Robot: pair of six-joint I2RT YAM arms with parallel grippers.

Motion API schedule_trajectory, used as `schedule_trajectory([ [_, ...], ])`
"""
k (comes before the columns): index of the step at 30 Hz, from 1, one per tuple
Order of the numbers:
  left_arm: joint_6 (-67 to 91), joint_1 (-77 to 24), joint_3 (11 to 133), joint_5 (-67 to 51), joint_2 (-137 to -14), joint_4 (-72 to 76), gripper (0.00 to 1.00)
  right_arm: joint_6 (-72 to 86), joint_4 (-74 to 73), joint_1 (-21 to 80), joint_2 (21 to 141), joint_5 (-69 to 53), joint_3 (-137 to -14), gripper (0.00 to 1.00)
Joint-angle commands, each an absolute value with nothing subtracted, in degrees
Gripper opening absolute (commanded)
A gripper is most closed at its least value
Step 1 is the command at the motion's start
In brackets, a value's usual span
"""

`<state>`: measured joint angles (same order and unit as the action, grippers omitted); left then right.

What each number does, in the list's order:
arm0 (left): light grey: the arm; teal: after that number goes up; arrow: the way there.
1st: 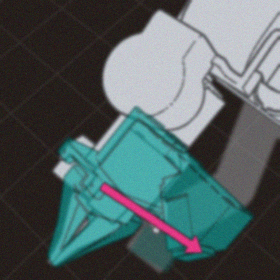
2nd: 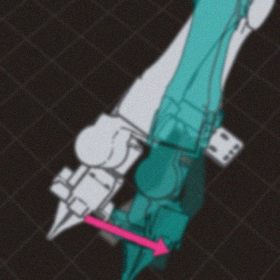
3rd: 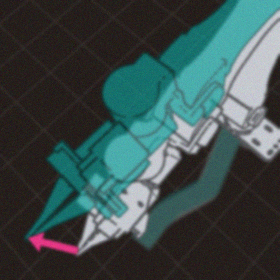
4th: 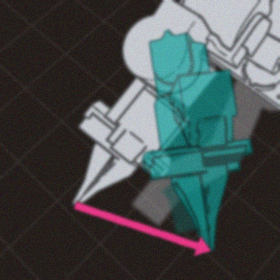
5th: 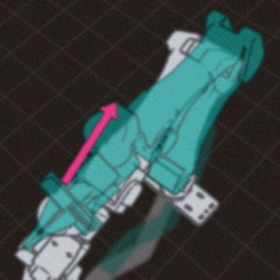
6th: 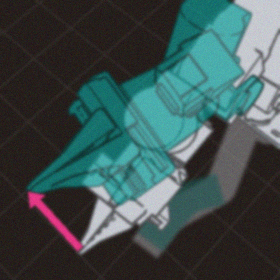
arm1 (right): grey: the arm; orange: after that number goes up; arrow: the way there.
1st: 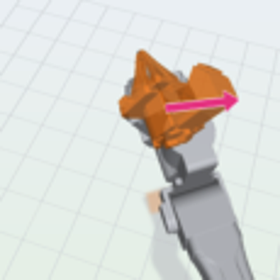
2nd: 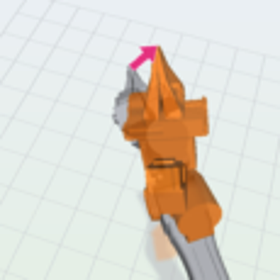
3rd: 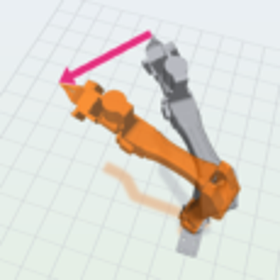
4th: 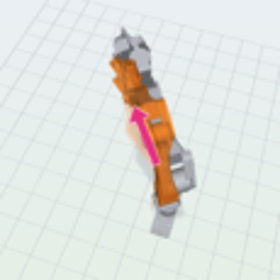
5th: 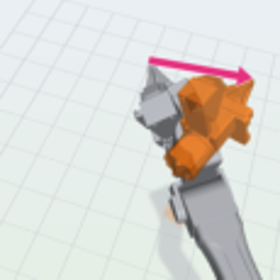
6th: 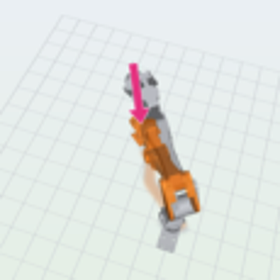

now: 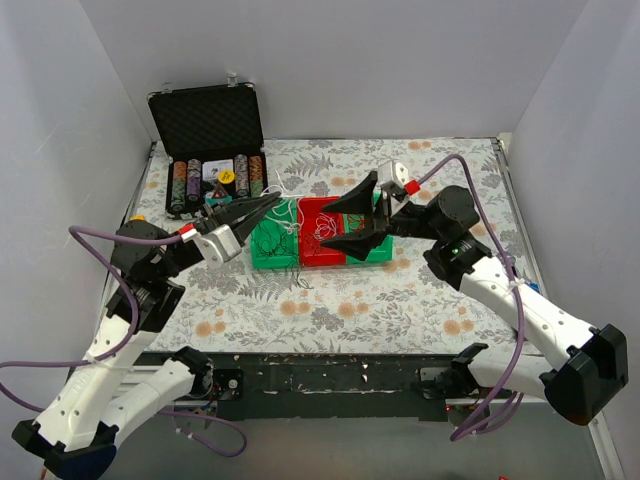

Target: Untangle the cables

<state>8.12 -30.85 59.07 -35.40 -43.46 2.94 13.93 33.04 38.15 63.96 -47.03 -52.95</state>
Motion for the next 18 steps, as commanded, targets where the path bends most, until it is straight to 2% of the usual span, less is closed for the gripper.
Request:
schedule_trajectory([
  [1, 7.9, -30.7, 59.0, -35.7, -43.6, 2.2, 0.00, 7.9, 28.2, 41.2, 66.6, -49.0, -59.9, 0.74],
  [3, 7.9, -30.7, 59.1, -35.9, -43.9, 2.4, 0.00, 6.2, 25.7, 42.6, 68.0, -48.0, -61.2, 0.70],
  [7, 7.9, -30.7, 59.5, -35.5, -44.0, 2.5, 0.00, 3.6, 20.8, 44.4, 70.0, -45.9, -63.3, 0.53],
  [12, 7.7, -30.7, 59.9, -35.2, -44.1, 2.8, 0.00, 1.8, 16.4, 44.6, 70.6, -43.2, -63.8, 0.38],
  [14, 7.8, -30.7, 60.2, -35.2, -44.2, 3.1, 0.00, 1.1, 14.8, 44.6, 70.6, -40.9, -64.0, 0.24],
  [16, 7.9, -30.7, 60.7, -35.3, -44.3, 3.3, 0.00, 0.4, 13.1, 44.6, 70.2, -38.3, -64.2, 0.04],
  [18, 7.4, -30.7, 60.9, -34.9, -44.2, 3.3, 0.00, 0.2, 12.4, 44.6, 69.1, -35.3, -63.6, 0.01],
])
